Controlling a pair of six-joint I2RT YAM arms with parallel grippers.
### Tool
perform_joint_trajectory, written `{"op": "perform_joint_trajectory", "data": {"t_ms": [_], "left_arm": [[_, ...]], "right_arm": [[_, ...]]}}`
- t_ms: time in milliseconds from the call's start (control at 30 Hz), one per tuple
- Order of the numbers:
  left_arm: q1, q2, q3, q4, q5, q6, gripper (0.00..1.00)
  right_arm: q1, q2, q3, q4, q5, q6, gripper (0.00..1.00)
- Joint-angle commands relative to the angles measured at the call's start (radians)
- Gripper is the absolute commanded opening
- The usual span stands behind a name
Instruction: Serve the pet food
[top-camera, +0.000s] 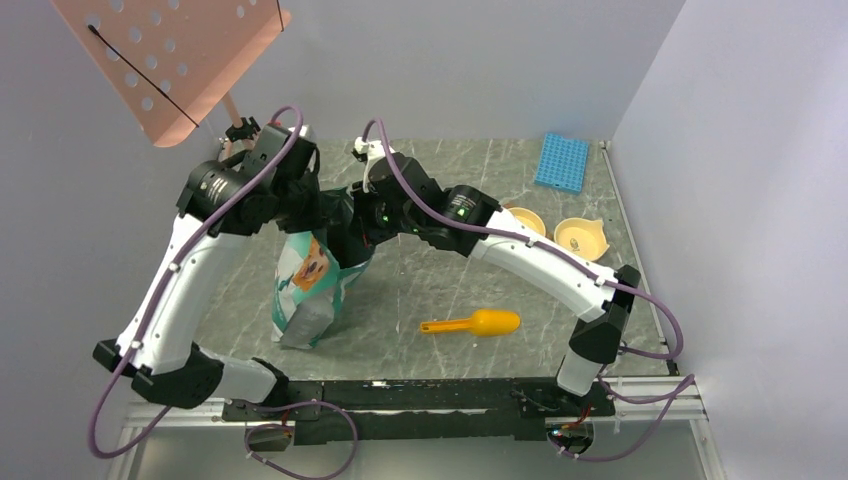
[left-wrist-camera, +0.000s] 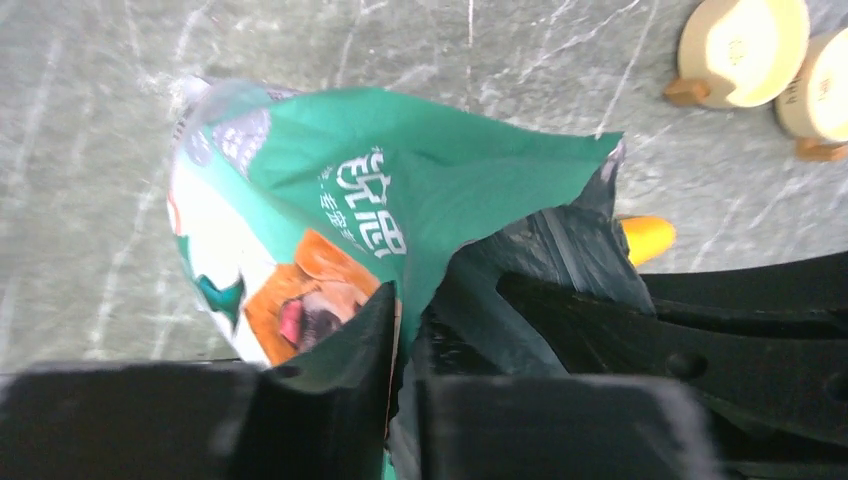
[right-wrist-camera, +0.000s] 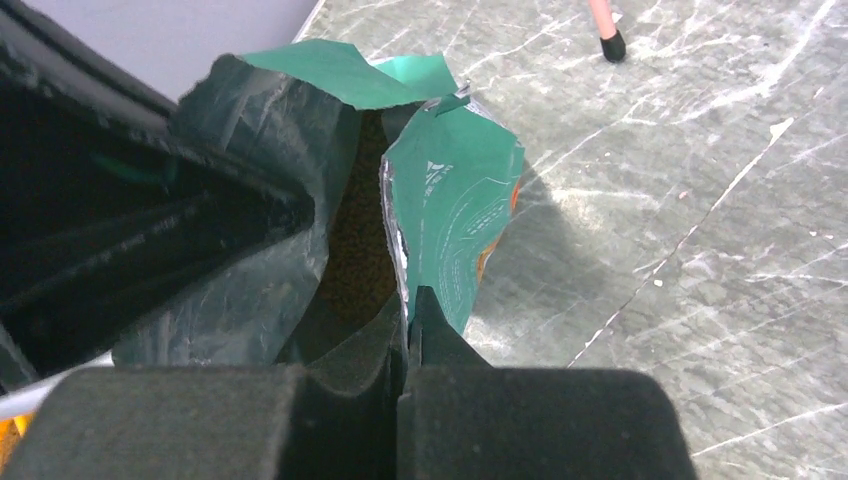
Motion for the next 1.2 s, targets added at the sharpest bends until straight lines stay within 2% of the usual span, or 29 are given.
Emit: {"op": "perform_joint_trajectory", "data": {"t_ms": [0,100,267,367,500,633,700,767,800,933,1033,1100,1167], "left_arm": [[-0.005,0.041,0.155,-0.057,-0.068,0.059,0.08],[-0.005,0.027,0.246,-0.102,-0.092,0.098,0.00],[-0.004,-0.032,0.213,-0.121,-0.092,0.168,0.00],[-0.005,-0.039,0.197,-0.073,-0.004,0.191,0.00],[-0.005,-0.054,0.097,0.059,0.136,0.139,0.00],[-0.002,-0.039,0.068,0.114,0.137,0.076,0.00],[-0.003,-0.020,0.083,0.098,0.111,0.063,0.00],[-0.001,-0.009,0.081,0.086,0.092,0.056,0.00],[0.000,-0.010,0.073,0.085,0.087,0.053,0.00],[0.008,-0.031,-0.002,0.117,0.116,0.031,0.00],[0.010,-0.045,-0.038,0.140,0.149,0.007,0.00],[0.009,-0.061,-0.070,0.156,0.175,-0.009,0.00],[0.010,-0.076,-0.101,0.167,0.191,-0.027,0.00]], "right_arm": [[0.001,-0.082,-0.010,0.076,0.089,0.032,0.00],[-0.024,-0.114,-0.086,0.082,0.120,0.037,0.00],[-0.092,-0.141,-0.154,0.100,0.083,0.085,0.00],[-0.091,-0.139,-0.139,0.108,0.042,0.058,0.01],[-0.085,-0.117,-0.072,0.055,0.012,0.032,0.25],[-0.078,-0.161,-0.027,-0.076,0.122,0.024,0.47],[-0.077,-0.228,-0.050,-0.122,0.211,0.052,0.67],[-0.077,-0.322,-0.116,-0.148,0.294,0.102,0.95],[-0.078,-0.392,-0.160,-0.156,0.332,0.132,0.99],[-0.094,-0.564,-0.360,-0.243,0.476,0.307,1.00],[-0.125,-0.610,-0.468,-0.359,0.503,0.482,1.00],[-0.156,-0.615,-0.543,-0.402,0.460,0.618,1.00],[-0.176,-0.607,-0.614,-0.351,0.370,0.649,1.00]]}}
